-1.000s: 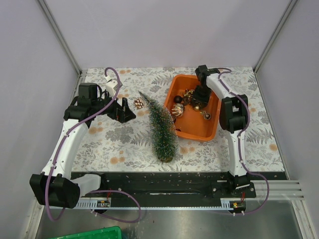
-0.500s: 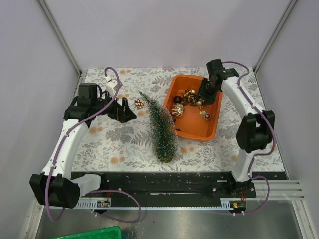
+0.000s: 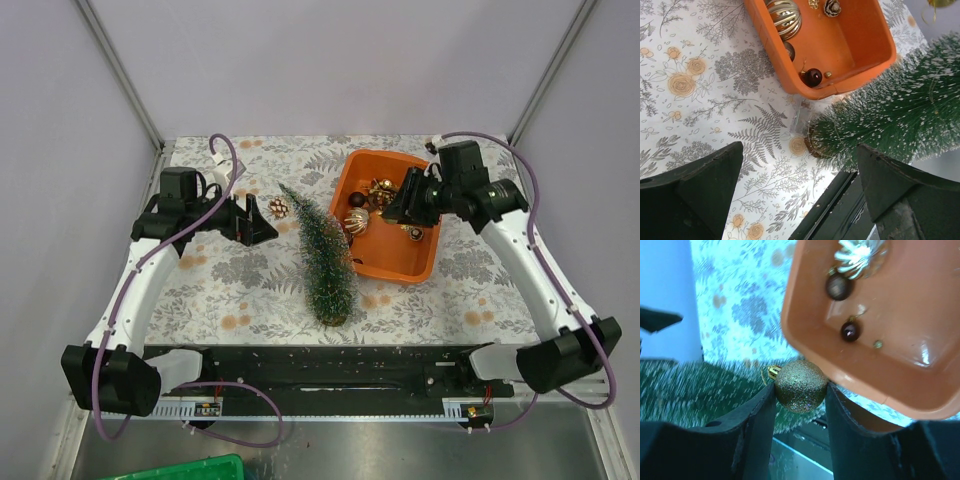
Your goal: Decorate the small christmas tree
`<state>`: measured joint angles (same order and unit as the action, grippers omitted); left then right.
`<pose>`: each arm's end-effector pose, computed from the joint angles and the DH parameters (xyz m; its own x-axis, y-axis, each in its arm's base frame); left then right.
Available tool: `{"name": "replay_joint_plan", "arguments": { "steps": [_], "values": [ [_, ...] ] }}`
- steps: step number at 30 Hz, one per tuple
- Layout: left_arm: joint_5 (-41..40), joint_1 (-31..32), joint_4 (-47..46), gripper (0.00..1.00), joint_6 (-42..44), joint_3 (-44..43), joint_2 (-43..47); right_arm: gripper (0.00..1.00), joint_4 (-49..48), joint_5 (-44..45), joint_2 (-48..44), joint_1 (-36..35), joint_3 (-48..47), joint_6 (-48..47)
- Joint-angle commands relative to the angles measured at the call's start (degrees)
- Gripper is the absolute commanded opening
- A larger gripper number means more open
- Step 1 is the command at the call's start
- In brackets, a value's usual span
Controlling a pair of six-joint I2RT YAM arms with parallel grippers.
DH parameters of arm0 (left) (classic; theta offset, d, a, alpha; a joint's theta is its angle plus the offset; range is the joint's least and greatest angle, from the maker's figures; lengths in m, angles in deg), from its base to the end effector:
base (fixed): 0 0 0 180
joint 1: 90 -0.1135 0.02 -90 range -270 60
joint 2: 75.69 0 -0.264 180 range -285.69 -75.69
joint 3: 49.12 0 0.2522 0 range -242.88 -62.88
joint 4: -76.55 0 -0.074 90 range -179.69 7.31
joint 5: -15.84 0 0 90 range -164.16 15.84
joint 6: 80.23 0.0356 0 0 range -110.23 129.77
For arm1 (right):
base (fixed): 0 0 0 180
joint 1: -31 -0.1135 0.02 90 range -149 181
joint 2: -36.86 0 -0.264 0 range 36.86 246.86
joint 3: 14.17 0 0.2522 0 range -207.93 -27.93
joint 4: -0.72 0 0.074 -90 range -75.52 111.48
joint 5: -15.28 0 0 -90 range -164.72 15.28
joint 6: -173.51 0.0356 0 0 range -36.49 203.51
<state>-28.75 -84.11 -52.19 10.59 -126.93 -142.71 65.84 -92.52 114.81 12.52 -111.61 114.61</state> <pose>0.2361 -0.0498 0.3395 -0.6368 0.0758 -0.7673 0.6201 0.6417 -0.4513 0.2603 0.0985 0.3787 -0.8411 0.2374 -0.4859 -0.0818 0.8323 0.5483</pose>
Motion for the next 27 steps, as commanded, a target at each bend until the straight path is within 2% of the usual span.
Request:
{"name": "replay_joint_plan", "arguments": {
  "steps": [1, 14, 27],
  "values": [
    [3.63, -0.27, -4.71, 0.99, -3.1, 0.42, 0.14, 0.36, -4.42, -4.52, -5.79, -3.4, 4.22, -0.07],
    [5.92, -0.09, -5.5, 0.99, -5.91, 2.09, 0.32, 0.36, -8.54, -8.91, -14.76, -7.01, 10.99, 2.74],
    [4.87, 3.43, -6.73, 0.99, -7.85, 3.93, 0.75, 0.36, -22.7, -16.21, -17.04, -7.53, 17.76, 9.34]
  ]
}}
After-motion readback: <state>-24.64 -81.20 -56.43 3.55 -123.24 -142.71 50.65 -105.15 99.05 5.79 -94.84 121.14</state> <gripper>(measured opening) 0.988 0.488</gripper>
